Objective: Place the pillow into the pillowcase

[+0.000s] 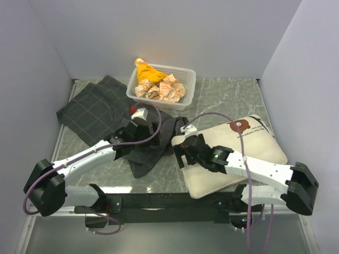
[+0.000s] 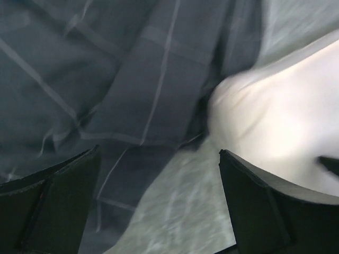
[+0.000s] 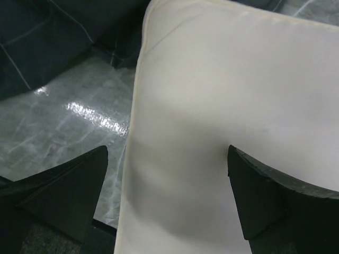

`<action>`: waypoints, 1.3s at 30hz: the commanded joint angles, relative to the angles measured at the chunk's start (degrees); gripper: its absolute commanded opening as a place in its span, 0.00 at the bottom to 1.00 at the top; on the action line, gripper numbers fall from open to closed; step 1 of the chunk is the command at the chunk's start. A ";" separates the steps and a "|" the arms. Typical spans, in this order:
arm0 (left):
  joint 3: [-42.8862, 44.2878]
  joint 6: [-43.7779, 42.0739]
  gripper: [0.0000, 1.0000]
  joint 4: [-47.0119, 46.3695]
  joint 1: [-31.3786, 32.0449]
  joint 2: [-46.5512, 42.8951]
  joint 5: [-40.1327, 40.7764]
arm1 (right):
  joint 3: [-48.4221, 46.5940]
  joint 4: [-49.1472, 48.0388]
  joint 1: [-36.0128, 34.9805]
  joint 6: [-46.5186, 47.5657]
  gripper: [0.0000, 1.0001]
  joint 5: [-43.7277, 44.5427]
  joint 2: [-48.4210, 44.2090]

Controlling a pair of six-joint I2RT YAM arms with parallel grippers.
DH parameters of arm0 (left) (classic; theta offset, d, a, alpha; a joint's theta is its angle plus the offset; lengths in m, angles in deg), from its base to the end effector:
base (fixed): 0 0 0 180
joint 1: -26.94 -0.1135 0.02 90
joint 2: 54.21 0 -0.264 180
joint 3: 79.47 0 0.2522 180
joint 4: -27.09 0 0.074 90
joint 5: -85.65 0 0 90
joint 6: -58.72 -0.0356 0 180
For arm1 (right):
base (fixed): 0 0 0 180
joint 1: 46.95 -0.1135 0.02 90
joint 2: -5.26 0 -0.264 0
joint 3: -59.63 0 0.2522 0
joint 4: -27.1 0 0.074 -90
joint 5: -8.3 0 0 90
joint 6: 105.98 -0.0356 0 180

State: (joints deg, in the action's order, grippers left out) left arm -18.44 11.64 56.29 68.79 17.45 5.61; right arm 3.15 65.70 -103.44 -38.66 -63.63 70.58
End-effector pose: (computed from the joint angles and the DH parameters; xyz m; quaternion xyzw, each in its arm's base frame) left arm 0.2042 -0.1746 0.2477 -0.0452 0.9019 -0.2266 0.3650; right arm 0.1372 0.1873 0.2352 -0.2131 0.8971 0.1156 0.3695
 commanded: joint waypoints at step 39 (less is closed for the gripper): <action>-1.48 0.07 0.01 -0.59 -5.88 -9.07 -14.78 | 1.14 -4.88 16.15 -5.36 0.00 -27.90 -15.05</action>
State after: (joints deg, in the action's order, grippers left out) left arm -22.57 13.10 55.18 67.46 12.01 -0.86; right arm 2.99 68.80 -87.02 -42.02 -84.24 57.20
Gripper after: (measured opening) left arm 0.018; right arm 0.116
